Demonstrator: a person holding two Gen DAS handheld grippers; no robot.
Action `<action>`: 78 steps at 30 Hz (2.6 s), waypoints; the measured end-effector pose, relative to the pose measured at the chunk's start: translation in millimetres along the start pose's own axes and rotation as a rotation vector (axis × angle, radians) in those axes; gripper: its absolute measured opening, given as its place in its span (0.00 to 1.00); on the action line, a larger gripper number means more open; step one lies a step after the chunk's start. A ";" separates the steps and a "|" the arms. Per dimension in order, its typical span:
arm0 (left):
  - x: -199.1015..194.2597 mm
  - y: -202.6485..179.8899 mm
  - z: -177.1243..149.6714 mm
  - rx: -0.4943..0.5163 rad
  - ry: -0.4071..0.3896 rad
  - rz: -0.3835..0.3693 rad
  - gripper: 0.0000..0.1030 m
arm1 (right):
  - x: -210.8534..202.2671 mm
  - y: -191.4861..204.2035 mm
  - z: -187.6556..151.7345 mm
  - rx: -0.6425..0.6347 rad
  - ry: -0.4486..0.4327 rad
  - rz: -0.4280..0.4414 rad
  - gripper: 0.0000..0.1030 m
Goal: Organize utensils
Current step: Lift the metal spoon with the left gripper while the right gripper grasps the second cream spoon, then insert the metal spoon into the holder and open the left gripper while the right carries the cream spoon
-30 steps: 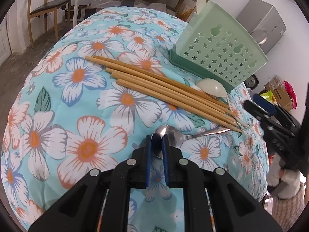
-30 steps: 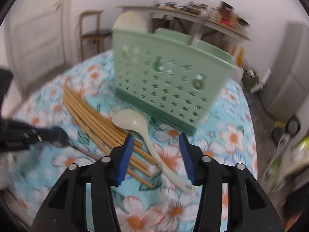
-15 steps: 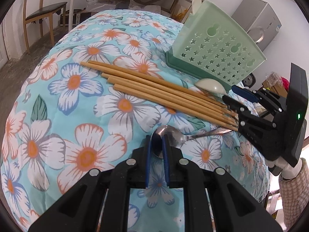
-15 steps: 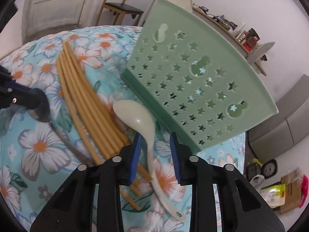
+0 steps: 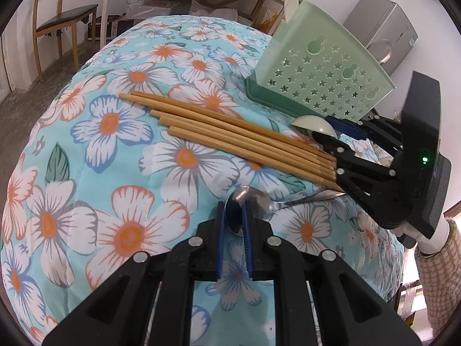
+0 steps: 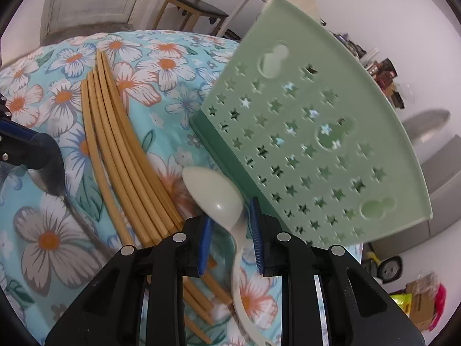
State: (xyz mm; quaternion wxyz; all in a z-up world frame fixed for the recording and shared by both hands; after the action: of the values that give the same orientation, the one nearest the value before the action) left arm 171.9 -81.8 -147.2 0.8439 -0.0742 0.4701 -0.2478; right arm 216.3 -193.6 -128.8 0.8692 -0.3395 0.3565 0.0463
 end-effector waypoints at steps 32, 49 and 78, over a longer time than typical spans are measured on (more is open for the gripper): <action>-141.9 -49.2 101.4 0.205 -0.435 0.016 0.02 | -135.8 -120.0 -10.5 0.754 -0.301 0.048 0.05; -122.8 -107.5 218.3 0.576 -0.576 0.332 0.02 | -149.8 -139.3 -31.3 0.841 -0.355 0.068 0.05; -97.9 -76.6 201.0 0.165 -0.402 -0.126 0.50 | -162.6 -199.3 -24.2 1.045 -0.527 0.216 0.05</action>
State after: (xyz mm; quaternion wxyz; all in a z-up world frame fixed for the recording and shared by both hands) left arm 269.5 -122.1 64.3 0.9066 -0.0821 0.2653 -0.3177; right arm 145.7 -334.9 75.7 0.9707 0.1943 0.1365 0.0357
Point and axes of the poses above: each gripper's, at about its wrist camera, not at the fingertips, and x roughly the way its jaws point, y to its left, z to its top, the point moved 9 cm from there along x, roughly the way its jaws point, and after that the axes turned 2 degrees about -y, right-handed, at the moved point
